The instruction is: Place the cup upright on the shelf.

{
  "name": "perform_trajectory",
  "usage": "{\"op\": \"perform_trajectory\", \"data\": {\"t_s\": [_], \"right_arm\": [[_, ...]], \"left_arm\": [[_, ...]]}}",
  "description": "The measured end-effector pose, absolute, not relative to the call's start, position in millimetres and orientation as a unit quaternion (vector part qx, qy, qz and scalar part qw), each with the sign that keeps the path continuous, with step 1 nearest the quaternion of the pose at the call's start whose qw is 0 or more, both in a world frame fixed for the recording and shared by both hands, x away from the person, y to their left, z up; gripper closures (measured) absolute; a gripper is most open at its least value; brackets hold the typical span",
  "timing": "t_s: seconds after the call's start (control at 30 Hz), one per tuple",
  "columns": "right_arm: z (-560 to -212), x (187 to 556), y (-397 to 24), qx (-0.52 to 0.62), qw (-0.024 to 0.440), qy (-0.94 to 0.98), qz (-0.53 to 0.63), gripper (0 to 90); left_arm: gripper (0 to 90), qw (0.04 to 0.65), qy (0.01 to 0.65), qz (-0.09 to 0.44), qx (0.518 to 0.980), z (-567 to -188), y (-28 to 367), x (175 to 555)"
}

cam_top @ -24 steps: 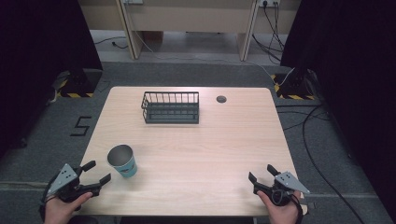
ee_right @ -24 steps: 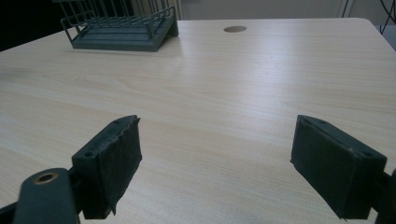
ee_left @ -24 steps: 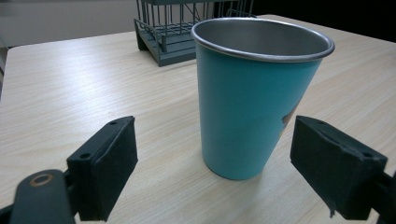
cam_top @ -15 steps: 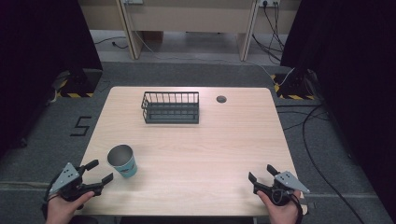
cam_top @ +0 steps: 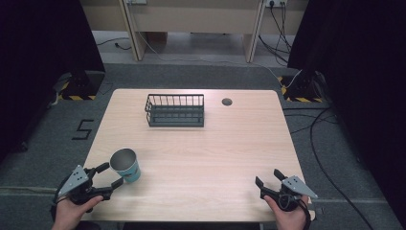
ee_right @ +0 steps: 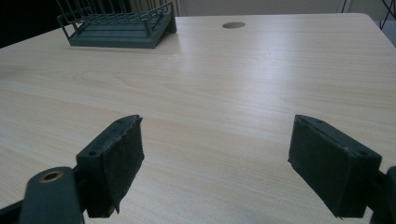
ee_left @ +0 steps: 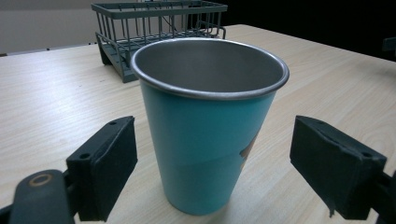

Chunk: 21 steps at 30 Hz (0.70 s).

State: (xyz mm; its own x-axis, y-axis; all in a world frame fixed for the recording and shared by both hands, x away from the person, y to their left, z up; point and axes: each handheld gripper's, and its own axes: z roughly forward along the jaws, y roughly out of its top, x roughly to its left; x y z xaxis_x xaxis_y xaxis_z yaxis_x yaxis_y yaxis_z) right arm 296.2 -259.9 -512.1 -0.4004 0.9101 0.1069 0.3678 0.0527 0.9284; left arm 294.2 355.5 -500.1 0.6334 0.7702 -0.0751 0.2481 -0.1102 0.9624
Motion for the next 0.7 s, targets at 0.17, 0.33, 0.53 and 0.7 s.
{"op": "perform_trajectory", "data": {"t_s": [0.17,0.33,0.53,0.7], "right_arm": [[-512,296,-260,0.476,0.271,0.672,0.499,18.9],[-512,297,-260,0.474,0.271,0.674,0.497,19.1],[-512,297,-259,0.475,0.27,0.675,0.495,19.4],[-512,298,-259,0.471,0.273,0.678,0.494,19.5]], "left_arm": [[14.2,0.557,0.356,0.231,0.714,-500,350,297],[14.2,0.536,0.348,0.245,0.729,-498,346,304],[14.0,0.534,0.346,0.244,0.732,-499,342,312],[14.1,0.54,0.348,0.236,0.729,-500,340,319]]}}
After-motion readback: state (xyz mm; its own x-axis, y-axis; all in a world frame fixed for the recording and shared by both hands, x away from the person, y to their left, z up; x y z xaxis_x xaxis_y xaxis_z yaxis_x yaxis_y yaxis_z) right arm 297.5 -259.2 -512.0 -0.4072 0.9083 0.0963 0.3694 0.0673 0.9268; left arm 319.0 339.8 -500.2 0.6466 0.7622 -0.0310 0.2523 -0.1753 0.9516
